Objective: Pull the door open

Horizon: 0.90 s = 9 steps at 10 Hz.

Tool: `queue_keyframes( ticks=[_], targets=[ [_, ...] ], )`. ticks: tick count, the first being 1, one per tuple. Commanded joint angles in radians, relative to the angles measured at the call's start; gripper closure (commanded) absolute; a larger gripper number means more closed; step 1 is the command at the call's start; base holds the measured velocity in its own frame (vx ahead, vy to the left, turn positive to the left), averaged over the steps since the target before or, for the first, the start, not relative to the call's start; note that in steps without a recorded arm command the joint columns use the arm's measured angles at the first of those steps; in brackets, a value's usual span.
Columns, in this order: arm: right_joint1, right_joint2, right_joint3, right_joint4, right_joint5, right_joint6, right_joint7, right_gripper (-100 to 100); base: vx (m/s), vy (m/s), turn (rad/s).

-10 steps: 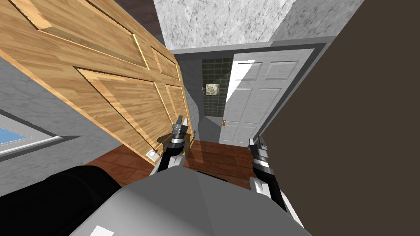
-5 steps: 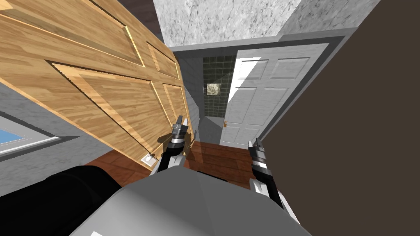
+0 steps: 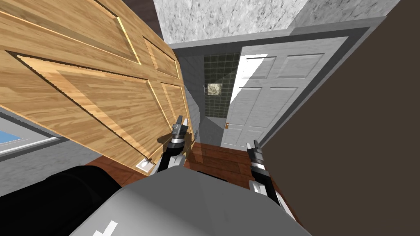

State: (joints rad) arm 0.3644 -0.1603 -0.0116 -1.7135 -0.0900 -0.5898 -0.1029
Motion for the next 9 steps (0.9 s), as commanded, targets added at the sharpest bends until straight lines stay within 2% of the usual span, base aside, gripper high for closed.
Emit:
queue_keyframes(
  ticks=[1, 8, 9],
  targets=[
    [-0.008, -0.006, 0.004, 0.045, 0.000, -0.020, -0.006, -100, 0.108, 0.030, 0.027],
    [-0.036, -0.037, 0.015, 0.202, -0.004, -0.072, -0.030, -100, 0.104, 0.031, 0.029],
    [-0.043, -0.045, 0.019, 0.245, -0.006, -0.087, -0.036, -100, 0.150, 0.049, 0.041]
  ],
)
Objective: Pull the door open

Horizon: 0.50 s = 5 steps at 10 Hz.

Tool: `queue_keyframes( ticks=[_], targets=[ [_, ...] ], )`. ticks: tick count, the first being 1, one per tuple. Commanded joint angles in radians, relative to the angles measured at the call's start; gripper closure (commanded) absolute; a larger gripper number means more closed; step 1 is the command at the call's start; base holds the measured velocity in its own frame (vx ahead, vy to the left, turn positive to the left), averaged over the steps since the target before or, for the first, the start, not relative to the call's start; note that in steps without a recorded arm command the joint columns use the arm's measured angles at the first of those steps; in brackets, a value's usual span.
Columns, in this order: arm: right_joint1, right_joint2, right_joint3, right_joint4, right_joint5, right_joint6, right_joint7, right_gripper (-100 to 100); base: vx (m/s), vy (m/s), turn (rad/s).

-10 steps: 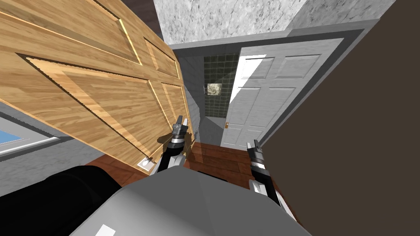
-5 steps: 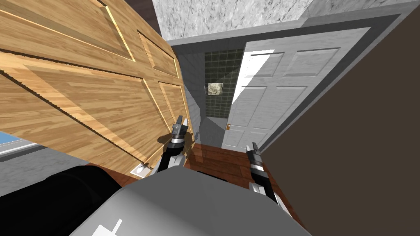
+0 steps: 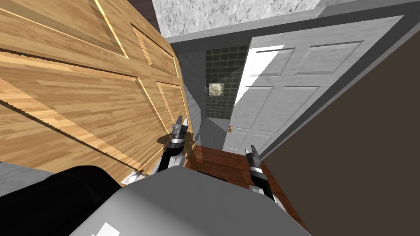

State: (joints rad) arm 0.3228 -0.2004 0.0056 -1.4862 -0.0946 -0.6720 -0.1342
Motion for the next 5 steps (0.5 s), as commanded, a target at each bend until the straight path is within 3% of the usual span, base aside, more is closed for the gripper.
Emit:
queue_keyframes(
  ticks=[1, 5],
  targets=[
    [-0.006, -0.009, 0.003, 0.040, -0.002, -0.012, -0.008, -100, 0.141, 0.055, 0.041],
    [-0.021, -0.025, 0.010, 0.125, -0.004, -0.041, -0.022, -100, 0.107, 0.021, 0.029]
  ],
)
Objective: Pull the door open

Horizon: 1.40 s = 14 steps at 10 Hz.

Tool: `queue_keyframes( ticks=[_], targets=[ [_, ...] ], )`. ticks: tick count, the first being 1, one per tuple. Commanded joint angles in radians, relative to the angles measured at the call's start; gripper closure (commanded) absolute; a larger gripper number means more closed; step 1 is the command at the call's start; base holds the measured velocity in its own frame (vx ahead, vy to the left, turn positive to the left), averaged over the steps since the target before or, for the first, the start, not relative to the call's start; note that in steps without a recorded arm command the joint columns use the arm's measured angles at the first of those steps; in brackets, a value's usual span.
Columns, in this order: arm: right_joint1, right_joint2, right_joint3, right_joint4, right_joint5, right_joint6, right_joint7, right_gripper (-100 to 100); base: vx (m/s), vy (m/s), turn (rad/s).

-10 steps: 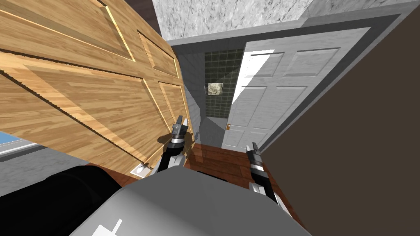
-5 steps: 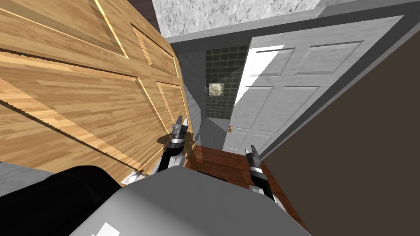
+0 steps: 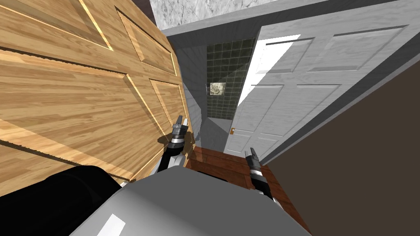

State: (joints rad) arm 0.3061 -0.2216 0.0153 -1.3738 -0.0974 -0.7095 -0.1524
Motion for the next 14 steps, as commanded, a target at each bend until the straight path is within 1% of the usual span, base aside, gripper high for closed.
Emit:
queue_keyframes(
  ticks=[1, 10, 11, 14],
  targets=[
    [-0.008, -0.008, 0.002, 0.033, -0.002, -0.010, -0.007, -100, 0.106, 0.026, 0.024],
    [-0.039, -0.040, 0.015, 0.207, -0.006, -0.068, -0.033, -100, 0.103, 0.023, 0.025],
    [-0.044, -0.045, 0.017, 0.240, -0.007, -0.079, -0.038, -100, 0.136, 0.026, 0.036],
    [-0.053, -0.054, 0.021, 0.287, -0.008, -0.095, -0.046, -100, 0.127, 0.016, 0.024]
  ],
)
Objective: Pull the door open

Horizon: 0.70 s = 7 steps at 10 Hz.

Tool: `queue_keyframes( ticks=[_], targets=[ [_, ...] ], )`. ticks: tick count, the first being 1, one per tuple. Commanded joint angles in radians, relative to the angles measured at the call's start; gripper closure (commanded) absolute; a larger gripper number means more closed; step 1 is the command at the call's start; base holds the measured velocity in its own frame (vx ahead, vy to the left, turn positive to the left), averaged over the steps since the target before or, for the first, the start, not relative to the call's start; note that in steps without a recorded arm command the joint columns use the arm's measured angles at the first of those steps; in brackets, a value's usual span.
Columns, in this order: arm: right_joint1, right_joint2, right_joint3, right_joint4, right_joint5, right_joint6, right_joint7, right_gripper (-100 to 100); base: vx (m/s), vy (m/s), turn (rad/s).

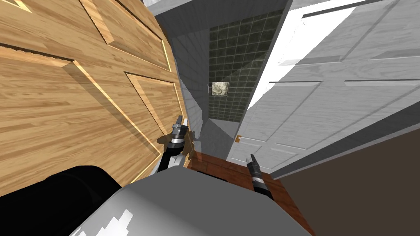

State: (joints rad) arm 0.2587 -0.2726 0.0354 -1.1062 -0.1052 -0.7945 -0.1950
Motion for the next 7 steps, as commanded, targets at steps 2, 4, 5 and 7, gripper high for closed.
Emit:
queue_keyframes(
  ticks=[2, 4, 5, 7],
  targets=[
    [-0.013, -0.010, 0.004, 0.061, -0.001, -0.023, -0.009, -100, 0.114, 0.001, 0.024],
    [-0.019, -0.017, 0.007, 0.099, -0.002, -0.036, -0.015, -100, 0.128, 0.019, 0.020],
    [-0.021, -0.019, 0.007, 0.109, -0.003, -0.040, -0.017, -100, 0.136, 0.023, 0.024],
    [-0.028, -0.025, 0.010, 0.145, -0.004, -0.052, -0.022, -100, 0.146, 0.010, 0.020]
  ],
)
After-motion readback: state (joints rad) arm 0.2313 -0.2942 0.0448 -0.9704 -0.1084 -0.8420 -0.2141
